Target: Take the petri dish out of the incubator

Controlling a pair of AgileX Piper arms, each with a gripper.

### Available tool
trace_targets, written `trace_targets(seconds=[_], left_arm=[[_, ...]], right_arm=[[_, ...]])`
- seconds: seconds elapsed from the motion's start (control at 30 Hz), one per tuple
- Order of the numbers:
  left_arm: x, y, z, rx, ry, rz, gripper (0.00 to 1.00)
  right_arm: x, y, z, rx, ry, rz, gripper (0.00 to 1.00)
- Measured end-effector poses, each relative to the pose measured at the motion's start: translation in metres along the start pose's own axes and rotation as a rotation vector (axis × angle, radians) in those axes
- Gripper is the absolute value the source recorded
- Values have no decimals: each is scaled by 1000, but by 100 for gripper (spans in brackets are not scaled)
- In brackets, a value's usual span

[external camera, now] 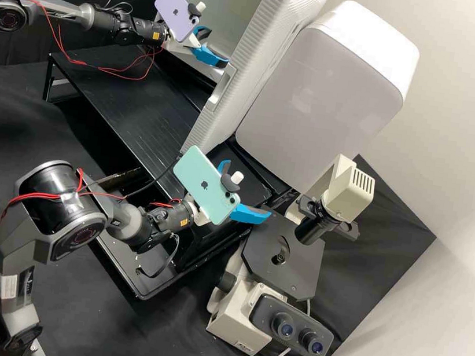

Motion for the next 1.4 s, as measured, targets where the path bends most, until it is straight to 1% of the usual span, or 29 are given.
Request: trace_targets(seconds=[0.73,0.8,0.97,1.0,1.1,1.23,1.33,1.4], left_arm=[[0,0,1,-7,-6,-3,0],[0,0,0,-2,-5,-3,0],[0,1,0,-5,4,7,0],[0,-1,-1,-7,7,7,0],[-4,-3,-1,4,3,18,0],[-12,-6,-1,3,-3,27,0],[-19,-7,-1,3,-5,24,0],[-24,-7,-1,-5,-5,19,0]], right_arm=[[0,0,0,0,0,0,100],[0,0,0,0,0,0,100],[0,0,0,0,0,0,100],[0,0,0,0,0,0,100],[0,0,0,0,0,0,100],[0,0,0,0,0,0,100],[0,0,0,0,0,0,100],[0,0,0,0,0,0,100]])
